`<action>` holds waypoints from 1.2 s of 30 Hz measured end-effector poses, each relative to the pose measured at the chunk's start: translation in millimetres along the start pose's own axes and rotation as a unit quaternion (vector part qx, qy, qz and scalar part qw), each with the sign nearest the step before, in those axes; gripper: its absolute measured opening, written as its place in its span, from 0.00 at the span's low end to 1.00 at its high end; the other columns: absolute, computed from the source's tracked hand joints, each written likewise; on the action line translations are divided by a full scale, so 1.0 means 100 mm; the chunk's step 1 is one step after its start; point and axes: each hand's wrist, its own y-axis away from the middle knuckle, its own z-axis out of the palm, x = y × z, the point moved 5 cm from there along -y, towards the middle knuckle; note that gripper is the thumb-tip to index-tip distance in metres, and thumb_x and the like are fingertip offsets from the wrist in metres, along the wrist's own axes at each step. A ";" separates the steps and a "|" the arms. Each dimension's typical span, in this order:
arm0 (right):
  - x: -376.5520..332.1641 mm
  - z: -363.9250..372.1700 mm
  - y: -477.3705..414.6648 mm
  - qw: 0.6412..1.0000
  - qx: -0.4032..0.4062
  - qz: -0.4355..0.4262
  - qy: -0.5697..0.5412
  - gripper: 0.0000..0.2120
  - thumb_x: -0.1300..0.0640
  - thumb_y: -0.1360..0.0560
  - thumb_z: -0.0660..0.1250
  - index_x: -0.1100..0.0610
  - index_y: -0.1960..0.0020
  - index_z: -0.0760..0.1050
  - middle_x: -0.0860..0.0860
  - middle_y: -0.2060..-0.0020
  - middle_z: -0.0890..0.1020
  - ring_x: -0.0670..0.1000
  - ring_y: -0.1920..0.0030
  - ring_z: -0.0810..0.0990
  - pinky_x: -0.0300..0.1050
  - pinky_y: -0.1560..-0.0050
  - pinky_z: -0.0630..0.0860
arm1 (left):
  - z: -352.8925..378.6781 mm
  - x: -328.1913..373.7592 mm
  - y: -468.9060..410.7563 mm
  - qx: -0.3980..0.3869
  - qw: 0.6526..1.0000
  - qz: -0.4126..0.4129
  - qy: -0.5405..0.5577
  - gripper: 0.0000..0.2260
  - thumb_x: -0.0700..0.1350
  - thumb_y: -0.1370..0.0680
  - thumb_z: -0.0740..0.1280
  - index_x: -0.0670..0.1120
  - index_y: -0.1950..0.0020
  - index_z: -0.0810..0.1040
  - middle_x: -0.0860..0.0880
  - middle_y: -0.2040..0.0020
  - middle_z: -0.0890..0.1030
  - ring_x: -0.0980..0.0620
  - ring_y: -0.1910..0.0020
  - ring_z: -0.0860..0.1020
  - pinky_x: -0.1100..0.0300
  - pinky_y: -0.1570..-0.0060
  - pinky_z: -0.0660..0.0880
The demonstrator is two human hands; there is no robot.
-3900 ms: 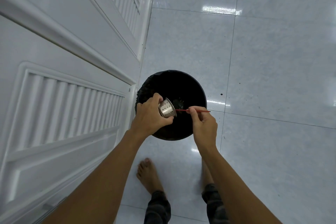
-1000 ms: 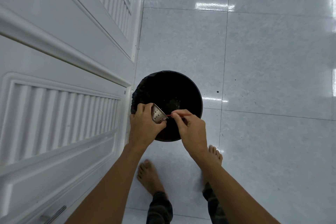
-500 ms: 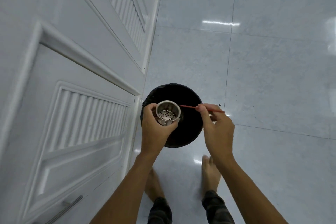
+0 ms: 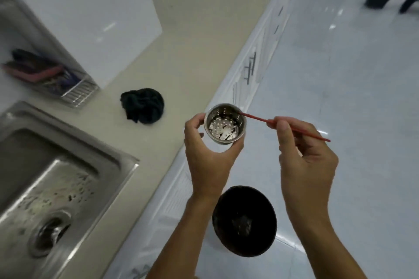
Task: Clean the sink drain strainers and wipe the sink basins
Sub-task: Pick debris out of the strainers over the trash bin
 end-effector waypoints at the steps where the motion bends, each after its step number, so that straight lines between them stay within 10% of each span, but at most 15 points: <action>1: -0.17 0.15 0.02 1.000 -0.017 -0.011 -0.009 0.06 0.50 0.18 0.67 0.47 0.46 0.83 0.44 0.51 0.87 0.48 0.51 0.84 0.35 0.61 0.78 | -0.19 0.10 -0.11 0.019 1.000 0.006 0.002 0.32 0.54 0.33 0.83 0.53 0.35 0.71 0.59 0.39 0.77 0.55 0.39 0.76 0.66 0.42 0.71; 10: -1.00 1.65 1.01 0.970 -0.217 -0.061 -0.088 0.06 0.54 0.18 0.68 0.51 0.45 0.83 0.44 0.52 0.87 0.47 0.50 0.85 0.30 0.58 0.77 | -2.41 0.08 -0.30 0.175 0.982 -0.023 -0.066 0.35 0.52 0.36 0.84 0.51 0.34 0.72 0.51 0.39 0.79 0.49 0.38 0.78 0.48 0.41 0.77; 18: -0.99 2.69 2.29 0.922 -0.365 -0.062 -0.116 0.06 0.60 0.19 0.68 0.56 0.46 0.84 0.43 0.54 0.86 0.41 0.53 0.84 0.25 0.56 0.76 | -4.15 -0.75 0.39 0.264 0.944 -0.116 -0.158 0.36 0.50 0.36 0.84 0.60 0.34 0.71 0.58 0.37 0.78 0.55 0.37 0.77 0.63 0.40 0.77; 21: -0.86 2.97 2.53 0.913 -0.393 -0.054 -0.092 0.07 0.58 0.19 0.68 0.55 0.46 0.84 0.41 0.54 0.86 0.40 0.52 0.85 0.26 0.56 0.77 | -4.55 -1.20 0.55 0.233 0.937 -0.200 -0.168 0.39 0.47 0.37 0.84 0.68 0.34 0.67 0.64 0.38 0.75 0.65 0.38 0.75 0.68 0.40 0.75; 28: -0.32 3.67 2.84 0.876 -0.472 -0.056 0.084 0.09 0.49 0.21 0.66 0.49 0.45 0.83 0.37 0.53 0.83 0.40 0.53 0.83 0.39 0.51 0.82 | -4.90 -2.36 0.70 0.057 0.908 -0.355 -0.214 0.35 0.48 0.36 0.82 0.52 0.33 0.71 0.51 0.36 0.76 0.48 0.39 0.78 0.45 0.39 0.78; 36: 0.11 4.13 2.94 0.842 -0.497 -0.079 0.195 0.11 0.44 0.22 0.66 0.47 0.46 0.83 0.38 0.56 0.85 0.41 0.60 0.84 0.44 0.57 0.83 | -4.73 -3.07 0.76 -0.204 0.808 -0.360 -0.419 0.41 0.57 0.35 0.80 0.51 0.28 0.64 0.48 0.30 0.68 0.45 0.33 0.69 0.47 0.34 0.65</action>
